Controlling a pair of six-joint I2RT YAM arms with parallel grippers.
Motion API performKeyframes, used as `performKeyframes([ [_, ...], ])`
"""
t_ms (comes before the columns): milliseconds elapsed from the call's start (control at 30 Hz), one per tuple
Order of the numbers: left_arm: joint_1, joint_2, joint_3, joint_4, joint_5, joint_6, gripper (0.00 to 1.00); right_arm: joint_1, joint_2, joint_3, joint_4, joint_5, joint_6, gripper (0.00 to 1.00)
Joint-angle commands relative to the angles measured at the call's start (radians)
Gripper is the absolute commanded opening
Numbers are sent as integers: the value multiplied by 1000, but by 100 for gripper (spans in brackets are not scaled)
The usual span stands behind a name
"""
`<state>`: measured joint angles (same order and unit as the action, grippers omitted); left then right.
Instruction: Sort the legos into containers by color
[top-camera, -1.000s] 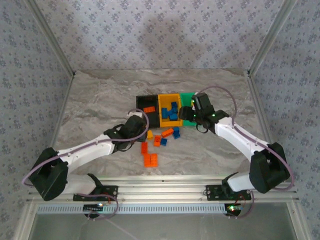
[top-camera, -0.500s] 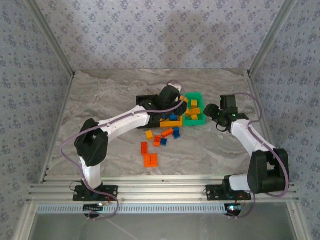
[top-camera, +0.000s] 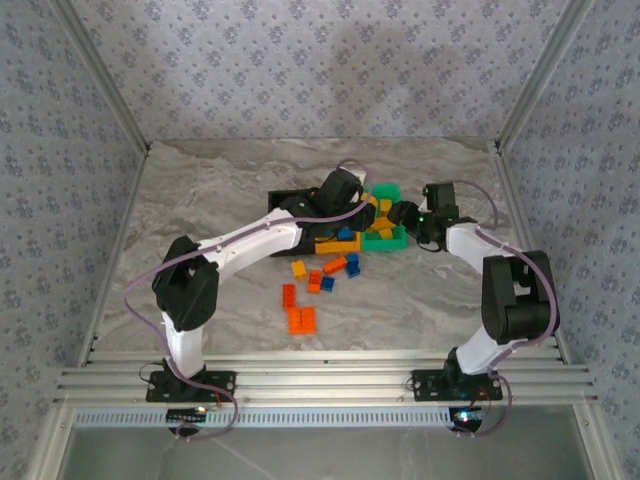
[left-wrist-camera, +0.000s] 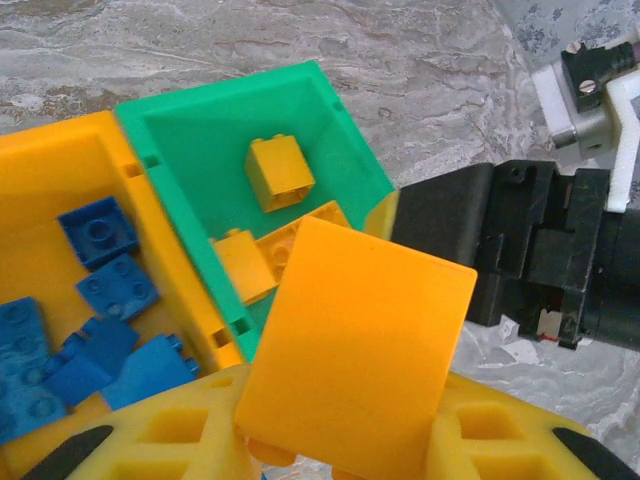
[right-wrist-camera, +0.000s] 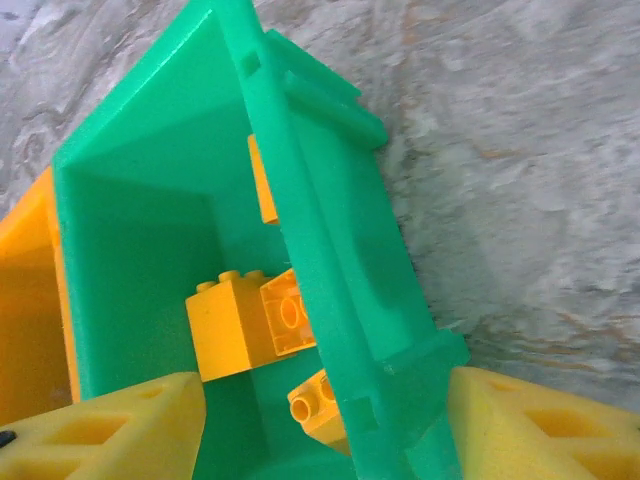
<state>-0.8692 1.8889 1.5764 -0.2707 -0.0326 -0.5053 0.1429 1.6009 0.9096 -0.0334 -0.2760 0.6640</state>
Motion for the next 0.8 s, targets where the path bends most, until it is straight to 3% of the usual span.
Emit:
performKeyframes([
  [0, 11, 20, 22, -11, 17, 8, 34, 27, -27, 8, 47, -39, 44, 67],
  [333, 17, 200, 241, -76, 43, -5, 34, -11, -272, -81, -85, 204, 72, 69],
  [467, 29, 313, 367, -130, 42, -14, 36, -15, -362, -123, -109, 209, 73, 69],
  [500, 33, 340, 427, -148, 43, -16, 40, -13, -372, -127, -115, 202, 71, 69],
  [633, 36, 404, 540, -202, 49, -23, 71, -11, -408, -142, -147, 174, 56, 71],
  [767, 36, 344, 523, -186, 44, -25, 85, -2, -438, -156, -173, 149, 39, 71],
])
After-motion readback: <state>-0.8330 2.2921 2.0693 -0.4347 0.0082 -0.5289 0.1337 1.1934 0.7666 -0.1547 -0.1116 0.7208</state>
